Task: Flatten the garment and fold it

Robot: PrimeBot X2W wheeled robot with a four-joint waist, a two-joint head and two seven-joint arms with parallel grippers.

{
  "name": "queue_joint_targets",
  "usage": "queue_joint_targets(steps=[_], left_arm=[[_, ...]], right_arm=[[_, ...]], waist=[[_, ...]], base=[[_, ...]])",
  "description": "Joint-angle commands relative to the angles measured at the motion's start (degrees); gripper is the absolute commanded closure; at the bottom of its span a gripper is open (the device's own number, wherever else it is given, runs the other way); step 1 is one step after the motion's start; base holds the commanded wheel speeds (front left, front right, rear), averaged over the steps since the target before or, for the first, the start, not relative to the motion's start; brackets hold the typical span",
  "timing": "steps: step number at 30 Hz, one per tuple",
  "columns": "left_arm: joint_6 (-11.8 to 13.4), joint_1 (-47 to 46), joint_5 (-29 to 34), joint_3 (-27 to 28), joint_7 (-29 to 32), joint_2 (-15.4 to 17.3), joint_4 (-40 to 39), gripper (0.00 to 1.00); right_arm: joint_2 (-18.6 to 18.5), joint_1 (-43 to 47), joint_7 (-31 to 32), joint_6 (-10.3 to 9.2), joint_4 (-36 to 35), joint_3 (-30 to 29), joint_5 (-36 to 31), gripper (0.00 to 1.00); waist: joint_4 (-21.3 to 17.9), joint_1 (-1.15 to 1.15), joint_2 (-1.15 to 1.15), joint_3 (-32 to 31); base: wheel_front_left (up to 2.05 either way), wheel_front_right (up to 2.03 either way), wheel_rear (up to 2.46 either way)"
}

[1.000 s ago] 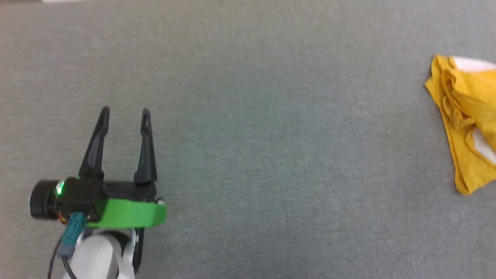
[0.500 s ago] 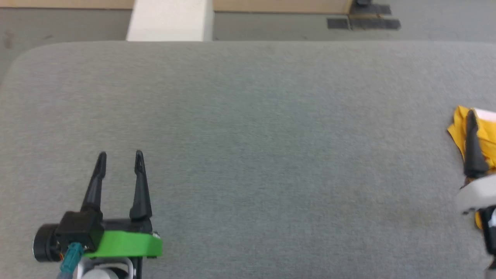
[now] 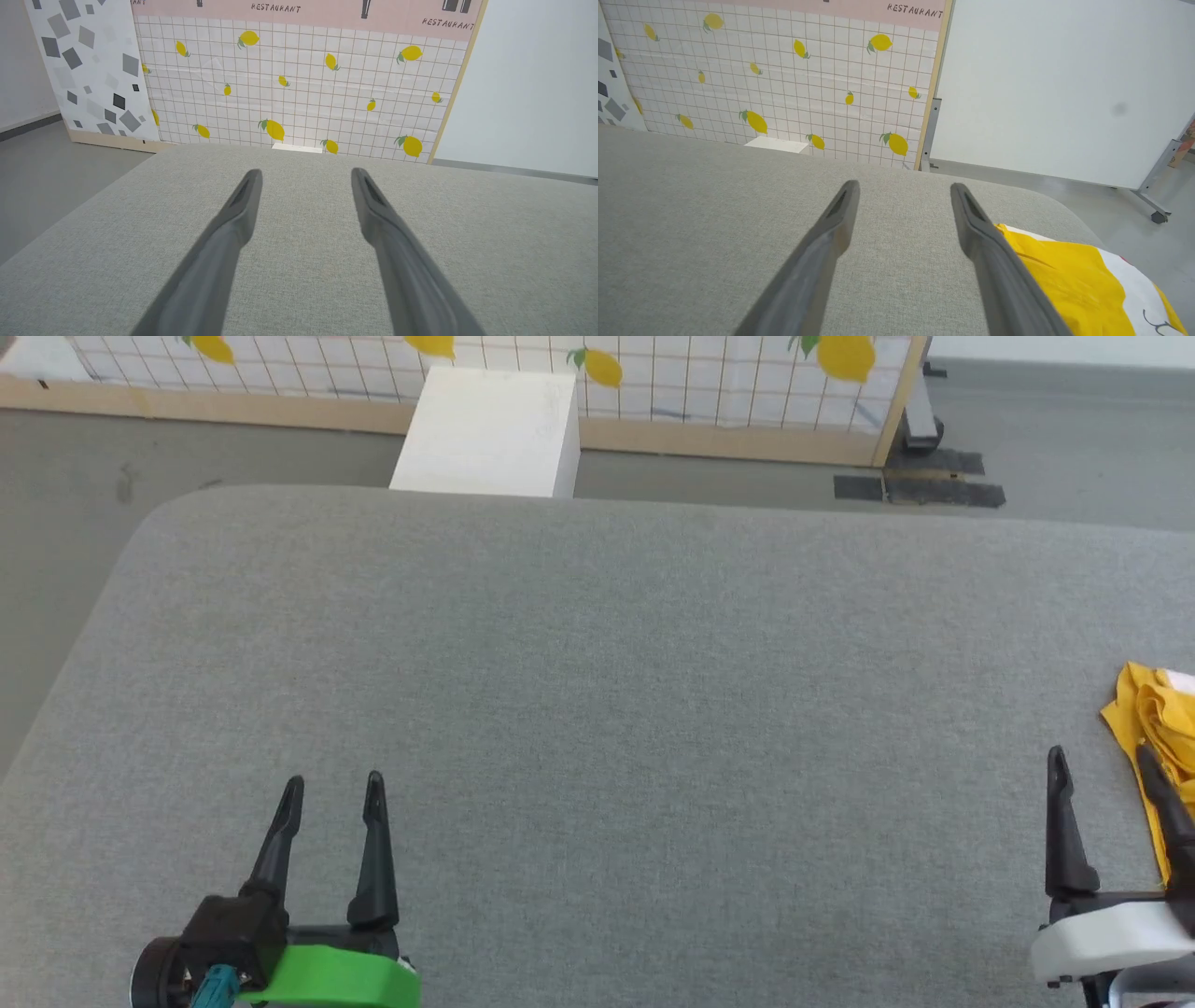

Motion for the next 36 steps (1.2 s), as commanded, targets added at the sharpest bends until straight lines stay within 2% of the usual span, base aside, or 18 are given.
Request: queue_joint_targets(steps=[1, 3, 6, 7, 36], left_arm=[[-1.22, 1.09, 1.43, 1.12, -0.26, -1.13, 0.84, 0.00], [-2.43, 0.86, 2.40, 1.84, -0.27, -2.10, 1.64, 0.00], [-2.82, 0.38, 3.69, 2.56, -0.27, -2.71, 1.98, 0.00], [-2.67, 0.21, 3.46, 2.40, 0.01, -2.61, 1.94, 1.00], [-3.25, -1.08, 5.71, 3.44, 2.98, -3.55, 2.86, 1.00]], right_arm=[[0.06, 0.31, -0.61, -0.10, 2.29, -0.42, 1.78, 0.00], [0.06, -0.11, -0.82, -0.10, 4.69, -1.14, 3.11, 0.00], [0.06, -0.65, -1.38, -0.10, 5.68, -1.26, 3.44, 0.00], [0.03, -0.18, -1.11, 0.00, 5.70, -1.18, 2.93, 1.00], [0.04, -0.89, 1.16, -0.02, 5.06, 1.95, 3.15, 1.00]], waist=[[-0.04, 0.00, 0.00, -0.64], [-0.03, 0.00, 0.00, -0.35], [-0.13, 0.00, 0.00, 0.16], [-0.10, 0.00, 0.00, 0.10], [-0.80, 0.00, 0.00, -0.86]], base=[[0.00, 0.00, 0.00], [0.00, 0.00, 0.00], [0.00, 0.00, 0.00], [0.00, 0.00, 0.00], [0.00, 0.00, 0.00]])
